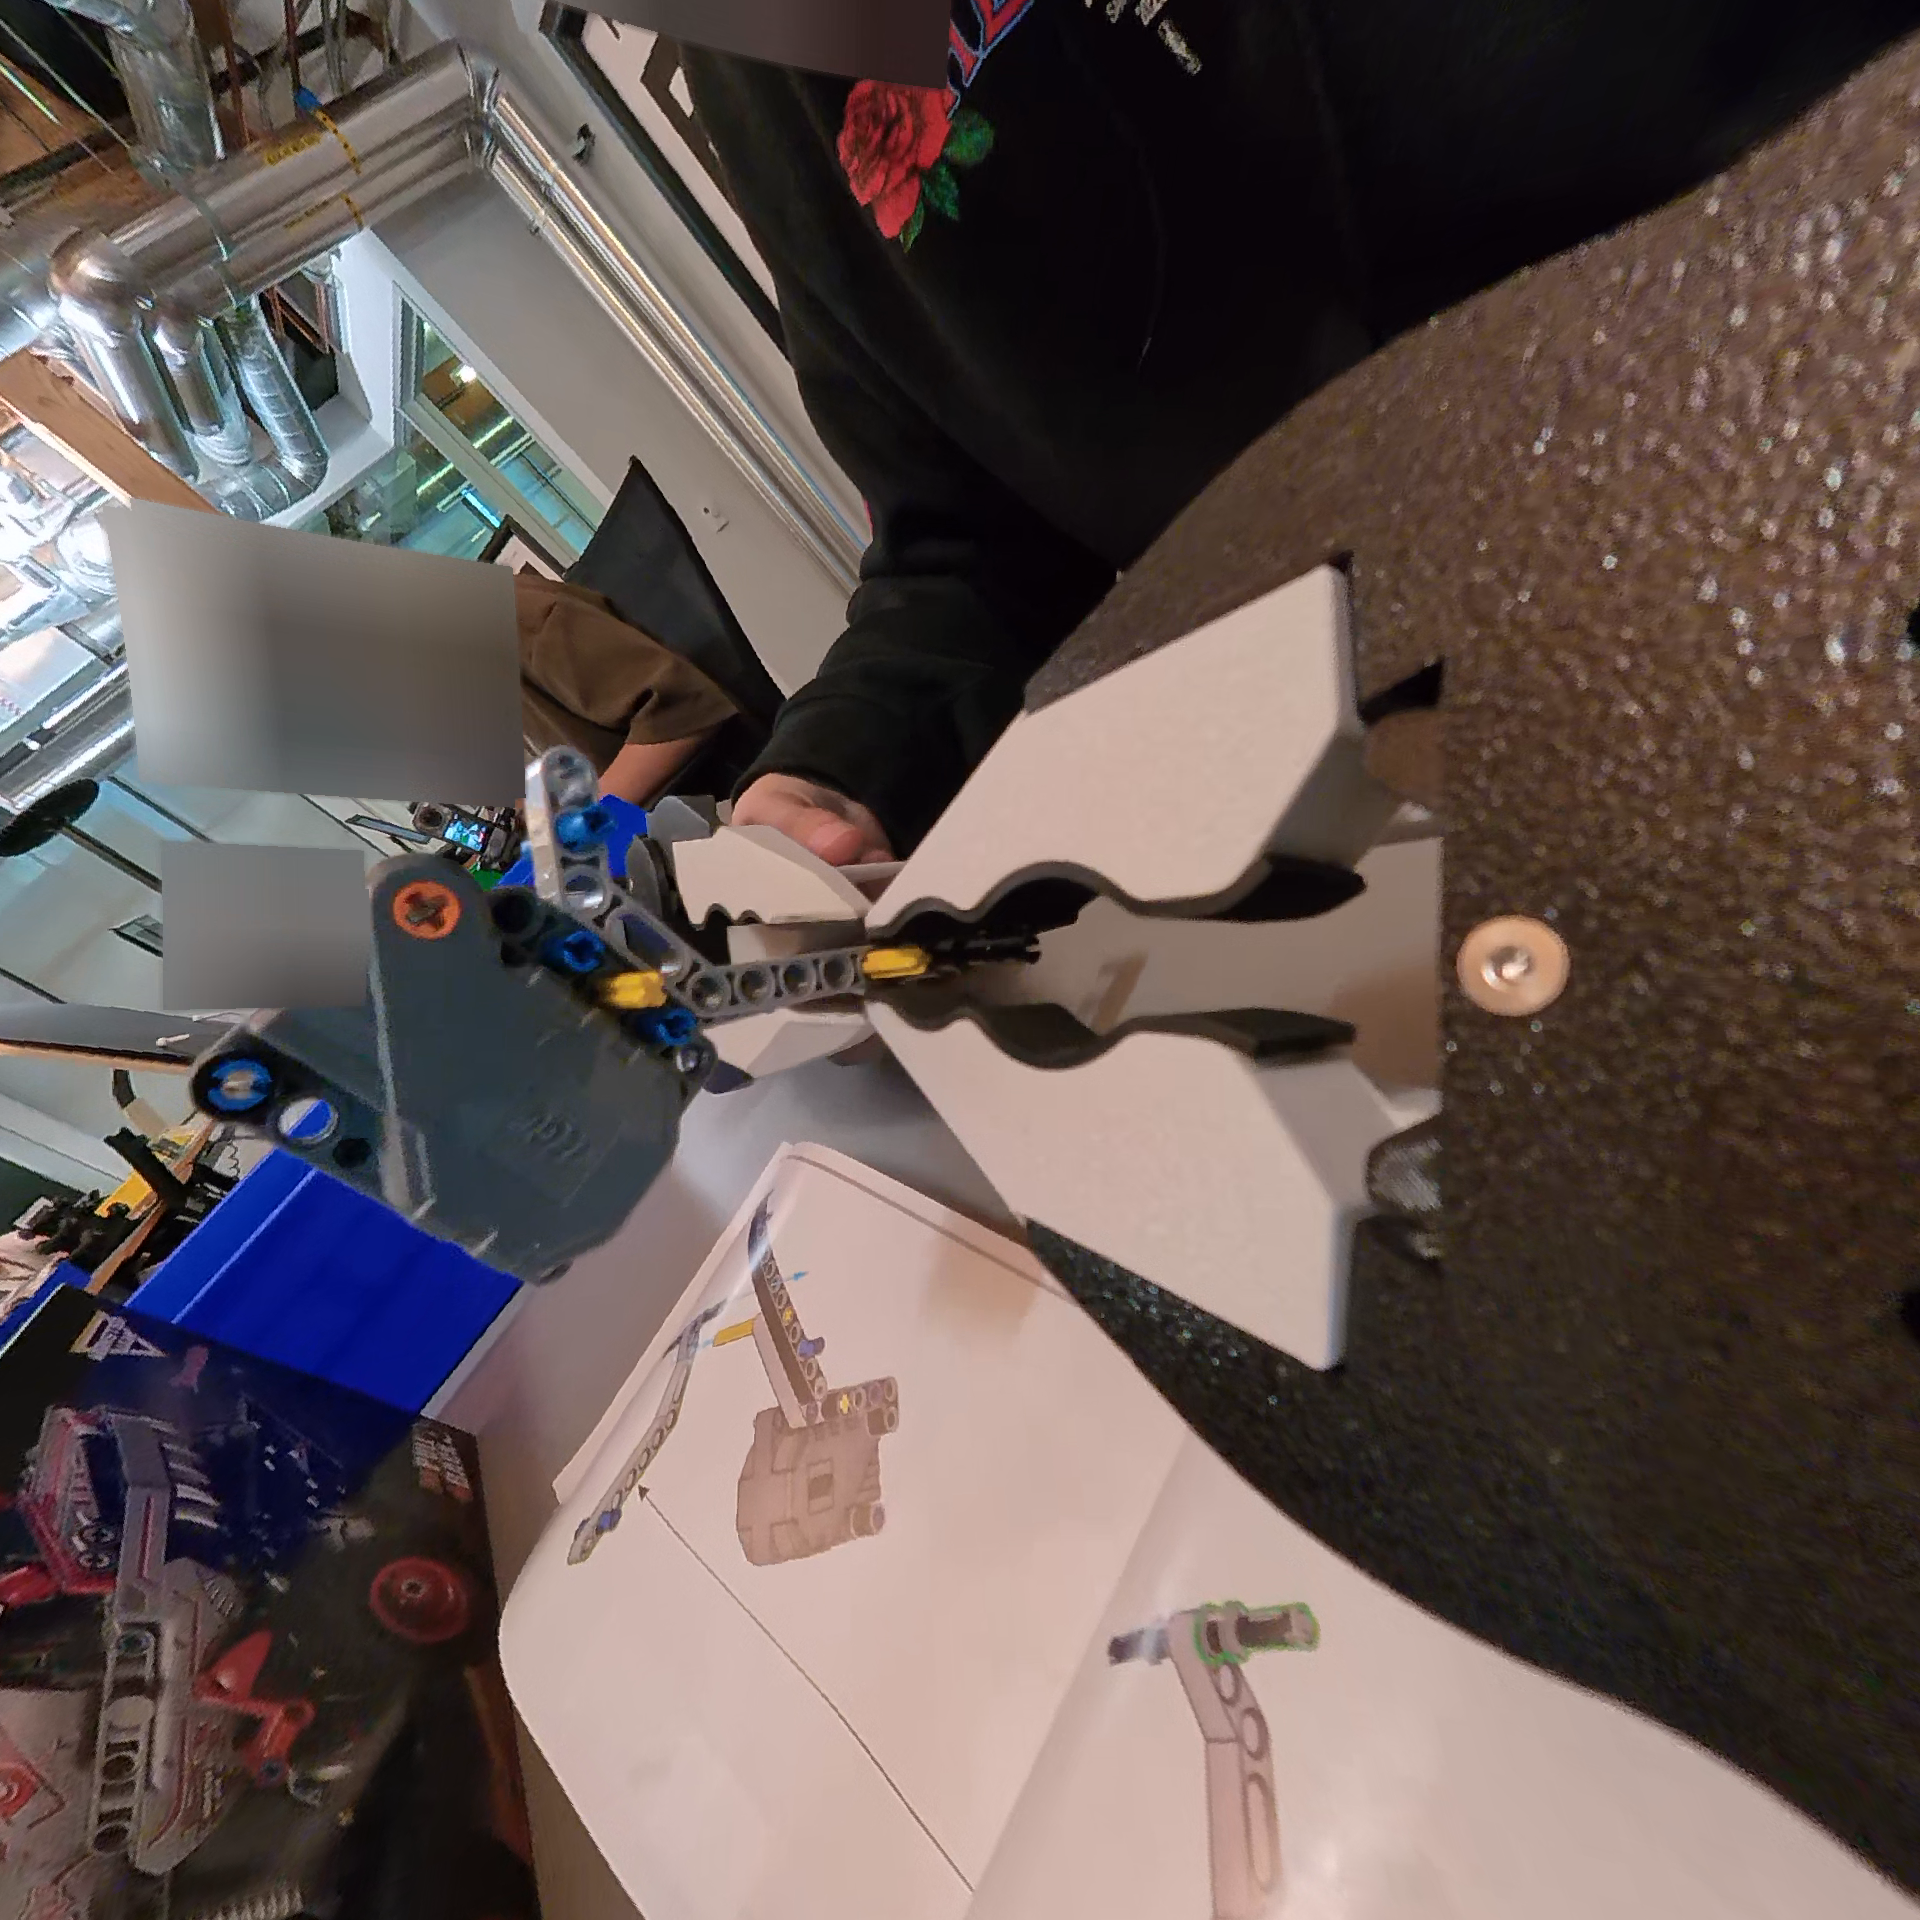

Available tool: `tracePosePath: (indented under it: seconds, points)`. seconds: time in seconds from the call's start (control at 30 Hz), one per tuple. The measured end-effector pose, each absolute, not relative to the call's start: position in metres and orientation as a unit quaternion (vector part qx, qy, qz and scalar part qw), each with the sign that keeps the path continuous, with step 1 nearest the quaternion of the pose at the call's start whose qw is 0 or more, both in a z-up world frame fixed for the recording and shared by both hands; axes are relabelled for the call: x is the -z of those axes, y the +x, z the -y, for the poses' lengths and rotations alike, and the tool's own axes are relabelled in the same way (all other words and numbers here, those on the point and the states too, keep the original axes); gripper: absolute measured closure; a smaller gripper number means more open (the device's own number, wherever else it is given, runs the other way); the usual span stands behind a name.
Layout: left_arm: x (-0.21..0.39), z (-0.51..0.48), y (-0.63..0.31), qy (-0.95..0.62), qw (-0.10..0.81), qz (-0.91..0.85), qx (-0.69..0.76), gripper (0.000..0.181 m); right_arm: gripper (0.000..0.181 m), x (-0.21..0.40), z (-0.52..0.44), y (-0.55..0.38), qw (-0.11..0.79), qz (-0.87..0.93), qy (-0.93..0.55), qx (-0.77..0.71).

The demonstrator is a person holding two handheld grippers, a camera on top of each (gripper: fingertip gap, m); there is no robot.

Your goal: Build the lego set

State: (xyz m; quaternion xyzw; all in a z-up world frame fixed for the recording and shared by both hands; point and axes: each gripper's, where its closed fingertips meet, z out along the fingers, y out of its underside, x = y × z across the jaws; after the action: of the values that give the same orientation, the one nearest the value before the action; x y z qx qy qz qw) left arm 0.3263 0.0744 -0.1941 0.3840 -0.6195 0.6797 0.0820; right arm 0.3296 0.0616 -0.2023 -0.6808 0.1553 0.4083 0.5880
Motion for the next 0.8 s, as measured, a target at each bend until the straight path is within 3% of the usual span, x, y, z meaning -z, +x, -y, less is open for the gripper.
tracePosePath:
  seconds: [0.27,0.43,0.8]
  points:
    - [0.178,-0.062,0.316,0.321,0.098,0.606,-0.721,0.176,0.165,0.170,-0.063,0.321,0.654,-0.111,-0.636,-0.393]
    - [0.173,-0.057,0.312,0.283,0.070,0.614,-0.733,0.176,0.177,0.159,-0.062,0.320,0.684,-0.085,-0.647,-0.326]
    - [0.192,-0.077,0.331,0.353,0.010,0.631,-0.691,0.169,0.177,0.175,-0.061,0.337,0.635,0.019,-0.773,0.013]
